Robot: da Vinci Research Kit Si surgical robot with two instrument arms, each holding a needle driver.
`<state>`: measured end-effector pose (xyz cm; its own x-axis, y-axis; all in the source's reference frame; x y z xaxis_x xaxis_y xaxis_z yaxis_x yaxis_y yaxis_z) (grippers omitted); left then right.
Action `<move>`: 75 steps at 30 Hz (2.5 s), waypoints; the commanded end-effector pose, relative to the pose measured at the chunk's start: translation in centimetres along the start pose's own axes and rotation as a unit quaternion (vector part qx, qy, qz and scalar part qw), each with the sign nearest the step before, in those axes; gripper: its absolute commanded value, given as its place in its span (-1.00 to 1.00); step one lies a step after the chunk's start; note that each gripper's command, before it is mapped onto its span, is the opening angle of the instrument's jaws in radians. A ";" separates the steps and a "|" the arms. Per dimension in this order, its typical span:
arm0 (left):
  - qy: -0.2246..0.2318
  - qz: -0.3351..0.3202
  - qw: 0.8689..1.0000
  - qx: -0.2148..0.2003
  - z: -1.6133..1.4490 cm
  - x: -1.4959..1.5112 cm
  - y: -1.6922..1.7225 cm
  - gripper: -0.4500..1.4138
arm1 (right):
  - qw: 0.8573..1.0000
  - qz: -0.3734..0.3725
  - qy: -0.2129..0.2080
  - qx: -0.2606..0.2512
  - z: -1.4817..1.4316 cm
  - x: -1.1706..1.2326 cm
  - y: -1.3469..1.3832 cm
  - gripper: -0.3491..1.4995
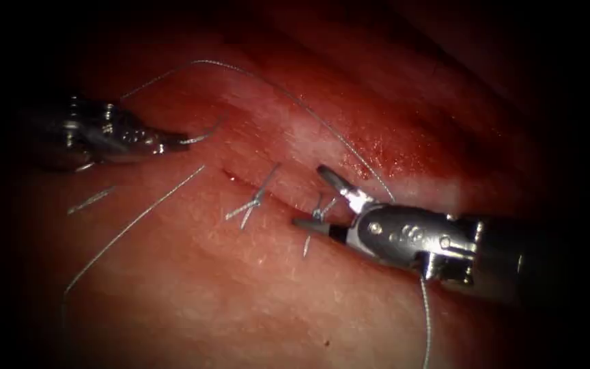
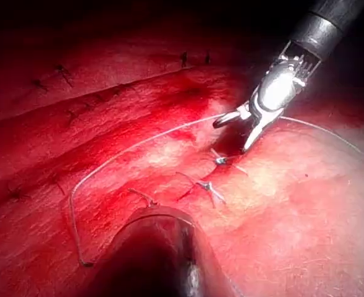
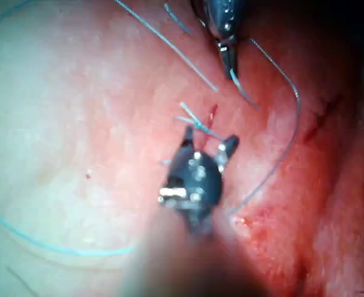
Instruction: Wound Closure
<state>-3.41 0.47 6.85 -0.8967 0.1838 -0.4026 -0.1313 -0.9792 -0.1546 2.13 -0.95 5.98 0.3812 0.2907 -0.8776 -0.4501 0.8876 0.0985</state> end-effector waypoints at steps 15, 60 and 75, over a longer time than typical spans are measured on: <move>-0.031 -0.032 0.999 -0.013 0.15 -0.10 0.04 0.41 | 1.000 0.010 -0.003 -0.002 -0.11 -0.04 0.02 0.80; 0.275 -0.168 0.945 -0.060 -1.45 0.26 -0.21 0.32 | 0.999 0.052 0.005 -0.012 -0.70 0.09 0.42 0.76; 0.069 -0.205 0.976 -0.024 -1.20 -0.58 0.10 0.41 | 0.997 0.067 -0.005 -0.032 -1.23 0.17 0.63 0.65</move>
<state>-2.31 0.35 6.03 -0.7292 0.5633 -0.3886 -0.4414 -0.8211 -0.3619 0.86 -0.76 5.25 0.3230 0.4097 -0.8531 -0.5506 0.8145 0.1827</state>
